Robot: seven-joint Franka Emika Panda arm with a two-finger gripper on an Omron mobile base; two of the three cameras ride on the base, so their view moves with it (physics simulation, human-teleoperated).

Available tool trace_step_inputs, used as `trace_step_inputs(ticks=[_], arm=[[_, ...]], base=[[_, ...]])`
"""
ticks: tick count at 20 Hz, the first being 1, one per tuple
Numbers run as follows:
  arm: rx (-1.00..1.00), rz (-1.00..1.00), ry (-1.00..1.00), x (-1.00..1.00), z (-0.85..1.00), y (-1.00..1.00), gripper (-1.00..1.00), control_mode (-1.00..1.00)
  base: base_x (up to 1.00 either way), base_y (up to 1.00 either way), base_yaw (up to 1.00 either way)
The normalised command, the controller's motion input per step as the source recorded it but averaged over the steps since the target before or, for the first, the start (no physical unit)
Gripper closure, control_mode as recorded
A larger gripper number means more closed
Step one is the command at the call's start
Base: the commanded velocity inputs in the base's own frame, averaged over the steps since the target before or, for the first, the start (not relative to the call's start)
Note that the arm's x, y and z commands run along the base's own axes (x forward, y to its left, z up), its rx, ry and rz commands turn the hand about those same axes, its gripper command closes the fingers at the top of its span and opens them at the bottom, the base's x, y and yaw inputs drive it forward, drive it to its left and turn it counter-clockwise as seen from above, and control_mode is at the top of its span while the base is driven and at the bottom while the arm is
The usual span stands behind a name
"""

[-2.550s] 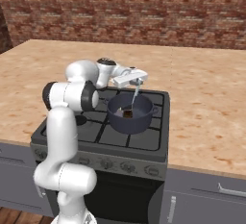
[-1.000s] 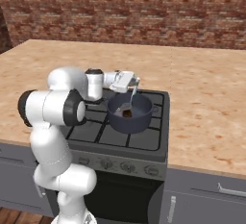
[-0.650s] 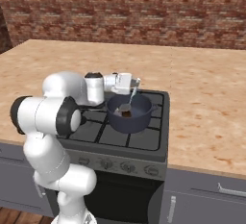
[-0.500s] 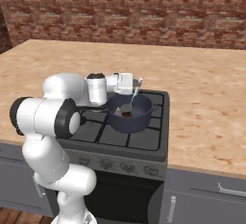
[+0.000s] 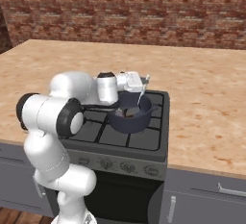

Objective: Put the sweet potato and eggplant in the pot. Retrieve the spatula and lightly stir the vegetables in the pot.

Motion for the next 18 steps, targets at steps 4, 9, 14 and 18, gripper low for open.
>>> trace_step_inputs(ticks=[4, 9, 14, 18], arm=[[0.0, 0.01, 0.0, 0.46, 0.0, 0.0, 1.0, -1.0], [0.0, 0.0, 0.0, 0.74, 0.0, 0.0, 1.0, -1.0], [0.01, 0.0, 0.0, 0.27, -0.16, 0.0, 1.0, -1.0], [0.0, 0.0, 0.01, 0.12, -0.26, 0.08, 1.0, -1.0]], base=[[0.0, 0.0, 0.0], [0.0, 0.0, 0.0], [0.0, 0.0, 0.0], [0.0, 0.0, 0.0]])
